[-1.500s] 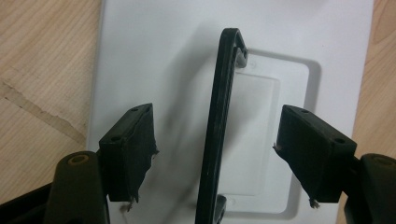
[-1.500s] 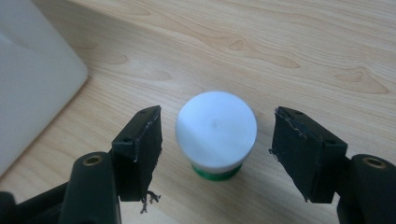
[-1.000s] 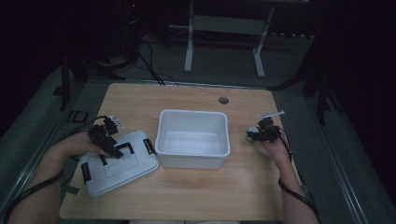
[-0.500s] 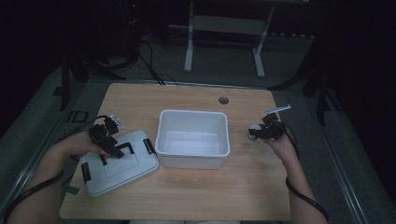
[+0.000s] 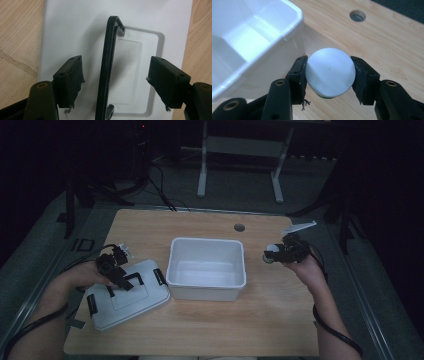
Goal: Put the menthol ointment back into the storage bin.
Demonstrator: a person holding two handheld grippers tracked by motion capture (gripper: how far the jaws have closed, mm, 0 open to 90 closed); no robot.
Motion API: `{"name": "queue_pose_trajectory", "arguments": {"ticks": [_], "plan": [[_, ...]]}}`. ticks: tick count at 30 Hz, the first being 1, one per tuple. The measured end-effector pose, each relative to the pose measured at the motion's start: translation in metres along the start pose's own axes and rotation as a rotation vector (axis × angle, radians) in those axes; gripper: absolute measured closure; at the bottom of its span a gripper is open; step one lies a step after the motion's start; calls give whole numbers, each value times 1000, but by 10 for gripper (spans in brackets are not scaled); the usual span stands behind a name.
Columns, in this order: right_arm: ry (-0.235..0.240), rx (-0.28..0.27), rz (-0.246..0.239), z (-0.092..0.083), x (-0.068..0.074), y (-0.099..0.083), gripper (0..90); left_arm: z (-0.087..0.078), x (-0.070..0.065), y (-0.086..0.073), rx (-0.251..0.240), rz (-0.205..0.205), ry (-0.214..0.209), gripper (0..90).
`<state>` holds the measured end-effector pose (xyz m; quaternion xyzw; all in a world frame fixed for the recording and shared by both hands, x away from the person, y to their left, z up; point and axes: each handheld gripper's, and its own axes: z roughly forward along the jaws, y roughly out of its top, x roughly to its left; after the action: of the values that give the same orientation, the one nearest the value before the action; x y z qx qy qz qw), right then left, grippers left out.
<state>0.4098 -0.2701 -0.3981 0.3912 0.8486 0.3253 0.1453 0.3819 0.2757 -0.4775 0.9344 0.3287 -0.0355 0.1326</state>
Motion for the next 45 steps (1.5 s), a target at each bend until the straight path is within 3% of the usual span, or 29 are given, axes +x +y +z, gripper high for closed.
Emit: {"name": "queue_pose_trajectory", "arguments": {"ticks": [9, 12, 18, 21, 30, 45], "plan": [[53, -54, -59, -28, 24, 38, 504, 2, 1, 2, -4, -1, -3, 280], [69, -66, -73, -30, 29, 45, 504, 2, -1, 3, 2, 5, 2, 281], [101, -66, -145, -26, 52, 65, 503, 2, -2, 3, 2, 16, 3, 281], [118, -51, -181, -16, 64, 74, 503, 2, -3, 3, 2, 19, 3, 281], [184, -9, -196, 16, 85, 87, 504, 2, -2, 1, -9, 18, -1, 281], [226, 101, -194, 77, 103, 82, 504, 3, -1, -2, -9, 15, 2, 281]]}}
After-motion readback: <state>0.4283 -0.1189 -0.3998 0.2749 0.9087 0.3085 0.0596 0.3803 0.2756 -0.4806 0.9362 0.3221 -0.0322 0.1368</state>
